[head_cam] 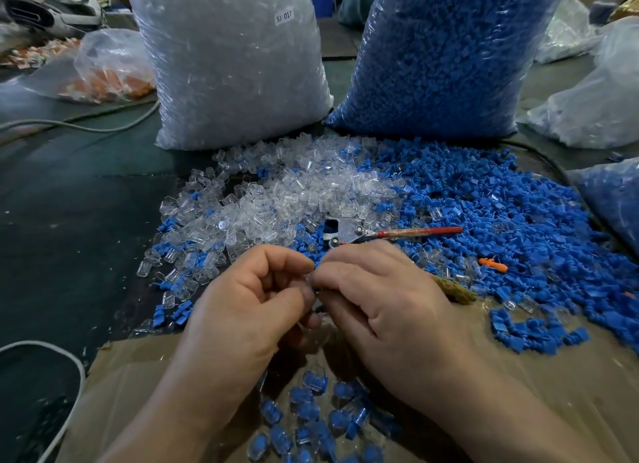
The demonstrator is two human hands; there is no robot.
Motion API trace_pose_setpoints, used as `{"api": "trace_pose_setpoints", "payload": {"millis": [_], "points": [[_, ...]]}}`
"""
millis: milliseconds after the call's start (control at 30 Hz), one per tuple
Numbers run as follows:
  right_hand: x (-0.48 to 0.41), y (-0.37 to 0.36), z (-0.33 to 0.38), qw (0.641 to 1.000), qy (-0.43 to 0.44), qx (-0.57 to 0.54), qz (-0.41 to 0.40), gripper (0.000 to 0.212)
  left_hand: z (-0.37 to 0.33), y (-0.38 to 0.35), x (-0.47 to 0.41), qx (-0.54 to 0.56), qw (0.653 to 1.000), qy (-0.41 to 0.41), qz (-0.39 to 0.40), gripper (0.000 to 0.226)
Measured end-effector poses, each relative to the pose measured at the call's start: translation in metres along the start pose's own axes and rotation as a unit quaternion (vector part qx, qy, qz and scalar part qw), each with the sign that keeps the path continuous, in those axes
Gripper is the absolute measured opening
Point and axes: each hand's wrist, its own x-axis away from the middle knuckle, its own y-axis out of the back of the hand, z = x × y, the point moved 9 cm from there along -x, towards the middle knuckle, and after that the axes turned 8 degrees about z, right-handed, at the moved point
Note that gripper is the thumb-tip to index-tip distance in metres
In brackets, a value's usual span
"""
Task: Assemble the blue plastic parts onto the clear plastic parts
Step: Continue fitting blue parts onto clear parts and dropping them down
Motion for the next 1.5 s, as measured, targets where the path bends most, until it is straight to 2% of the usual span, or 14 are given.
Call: {"api": "trace_pose_setpoints", "payload": {"millis": [67, 167, 233, 433, 600, 833, 933, 1000, 1200, 1500], "points": [[-0.001, -0.004, -0.004, 0.997, -0.016, 0.068, 0.04, 0.026, -0.001, 0.003, 0.001, -0.052, 0.998, -0.009, -0.014, 0.026], [0.001, -0.003, -0.043, 0.966, -0.156, 0.18, 0.105, 0.069, -0.002, 0.013, 0.003, -0.074, 0.996, -0.009, -0.049, 0.025], [0.005, -0.001, -0.071, 0.939, -0.225, 0.216, 0.144, 0.08, -0.002, 0.017, 0.002, -0.075, 0.996, -0.006, -0.056, 0.027], [-0.002, 0.001, -0.078, 0.92, -0.225, 0.274, 0.164, 0.065, -0.001, 0.014, 0.001, -0.056, 0.997, 0.017, -0.056, 0.027], [-0.002, 0.0, -0.079, 0.917, -0.217, 0.284, 0.179, 0.064, 0.004, 0.018, 0.0, -0.023, 0.997, 0.022, -0.07, 0.029], [-0.005, 0.012, -0.071, 0.943, -0.203, 0.23, 0.13, 0.041, 0.008, 0.02, -0.004, 0.043, 0.996, 0.009, -0.072, 0.028], [-0.004, 0.024, -0.058, 0.971, -0.184, 0.139, 0.066, 0.049, 0.009, 0.02, -0.004, 0.077, 0.995, -0.003, -0.071, 0.021], [-0.004, 0.027, -0.048, 0.979, -0.159, 0.12, 0.048, 0.054, 0.009, 0.022, -0.003, 0.079, 0.994, -0.006, -0.07, 0.023], [-0.001, 0.012, -0.032, 0.978, -0.095, 0.122, 0.137, 0.056, 0.007, 0.023, -0.006, 0.033, 0.997, -0.033, -0.063, 0.018], [0.002, 0.011, -0.028, 0.976, -0.071, 0.143, 0.147, 0.059, -0.001, 0.019, 0.0, -0.015, 0.997, -0.055, -0.06, 0.019]]}}
